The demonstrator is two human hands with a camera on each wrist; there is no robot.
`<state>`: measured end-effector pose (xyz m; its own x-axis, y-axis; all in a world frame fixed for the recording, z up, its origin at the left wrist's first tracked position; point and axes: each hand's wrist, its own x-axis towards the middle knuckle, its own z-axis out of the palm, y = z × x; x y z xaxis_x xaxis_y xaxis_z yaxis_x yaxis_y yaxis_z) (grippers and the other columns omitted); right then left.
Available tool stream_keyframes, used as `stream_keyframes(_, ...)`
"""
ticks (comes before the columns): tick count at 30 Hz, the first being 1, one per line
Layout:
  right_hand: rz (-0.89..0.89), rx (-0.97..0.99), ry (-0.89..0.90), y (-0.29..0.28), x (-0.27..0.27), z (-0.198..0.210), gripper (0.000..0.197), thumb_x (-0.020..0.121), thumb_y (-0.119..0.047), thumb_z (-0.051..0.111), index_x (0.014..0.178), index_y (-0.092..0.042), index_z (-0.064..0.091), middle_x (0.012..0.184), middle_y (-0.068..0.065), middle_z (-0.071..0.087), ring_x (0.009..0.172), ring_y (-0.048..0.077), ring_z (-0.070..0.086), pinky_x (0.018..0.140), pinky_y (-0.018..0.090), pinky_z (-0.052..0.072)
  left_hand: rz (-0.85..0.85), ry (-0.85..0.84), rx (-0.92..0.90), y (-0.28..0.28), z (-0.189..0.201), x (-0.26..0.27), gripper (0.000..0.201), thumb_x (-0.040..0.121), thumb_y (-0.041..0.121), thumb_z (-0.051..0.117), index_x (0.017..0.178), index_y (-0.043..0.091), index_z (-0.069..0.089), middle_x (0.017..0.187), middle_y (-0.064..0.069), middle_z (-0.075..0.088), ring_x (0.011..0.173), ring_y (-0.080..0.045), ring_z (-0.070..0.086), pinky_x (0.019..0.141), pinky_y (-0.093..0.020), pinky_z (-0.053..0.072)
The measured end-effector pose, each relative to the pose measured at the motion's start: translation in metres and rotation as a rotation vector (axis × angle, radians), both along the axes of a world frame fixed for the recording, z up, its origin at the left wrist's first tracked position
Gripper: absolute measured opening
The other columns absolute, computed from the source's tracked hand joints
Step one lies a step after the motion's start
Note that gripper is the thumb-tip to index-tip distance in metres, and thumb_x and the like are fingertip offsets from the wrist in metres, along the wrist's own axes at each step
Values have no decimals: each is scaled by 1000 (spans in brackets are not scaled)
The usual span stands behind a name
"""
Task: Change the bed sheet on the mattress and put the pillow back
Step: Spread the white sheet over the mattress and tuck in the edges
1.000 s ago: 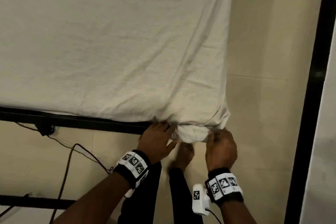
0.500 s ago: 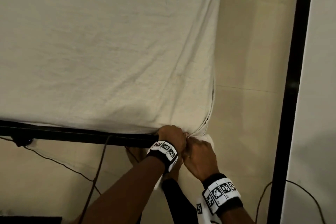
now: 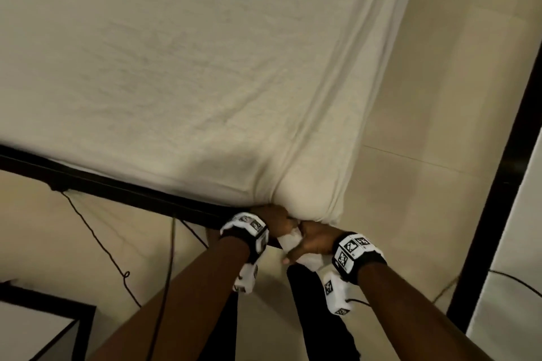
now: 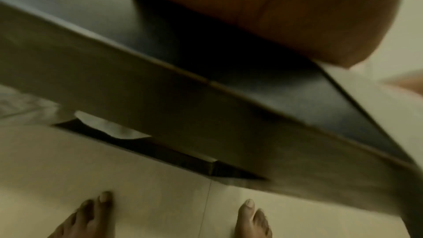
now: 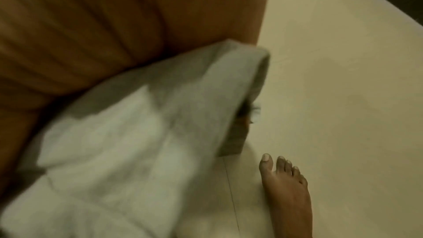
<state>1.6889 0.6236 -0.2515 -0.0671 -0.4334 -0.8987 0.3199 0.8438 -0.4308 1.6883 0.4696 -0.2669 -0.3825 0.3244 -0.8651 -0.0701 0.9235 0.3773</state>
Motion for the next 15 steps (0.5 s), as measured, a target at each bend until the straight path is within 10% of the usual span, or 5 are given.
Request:
stream_keyframes(4, -21, 22, 138, 5, 14, -3, 99, 56, -70, 84, 142, -35, 49, 144, -13, 51, 135, 11, 43, 117, 32, 33, 57, -46, 117, -2, -1, -3, 66, 103, 54, 38, 160, 28, 20, 168, 1, 15, 155, -20, 12, 123, -36, 3)
stream_keyframes(7, 97, 158, 363, 5, 32, 9, 91, 58, -81, 70, 130, -27, 57, 125, -4, 66, 116, 20, 61, 96, 33, 48, -22, 76, 71, -6, 3, 7, 73, 98, 63, 31, 159, 22, 26, 166, -3, 21, 154, -22, 16, 124, -35, 3)
stream_keyframes(9, 35, 212, 566, 8, 48, 23, 66, 69, -54, 75, 125, -25, 58, 117, -1, 68, 108, 25, 64, 86, 33, 50, -43, 174, 27, -6, 10, 9, 68, 100, 62, 36, 150, 17, 47, 156, -8, 44, 147, -24, 35, 123, -35, 19)
stream_keyframes(12, -279, 321, 767, 23, 76, 41, 66, 60, -22, 73, 124, -22, 59, 116, 1, 66, 107, 28, 61, 84, 35, 52, 0, 416, 50, -6, 15, 20, 54, 97, 54, 47, 90, 9, 77, 93, -14, 76, 92, -29, 72, 76, -34, 55)
stream_keyframes(15, -657, 379, 643, 49, 96, 43, 68, 65, -34, 82, 127, -18, 60, 118, -1, 67, 107, 22, 63, 86, 39, 54, 98, 585, -1, -12, 31, 41, 55, 88, 56, 46, 55, 16, 65, 51, -6, 62, 46, -27, 63, 42, -27, 44)
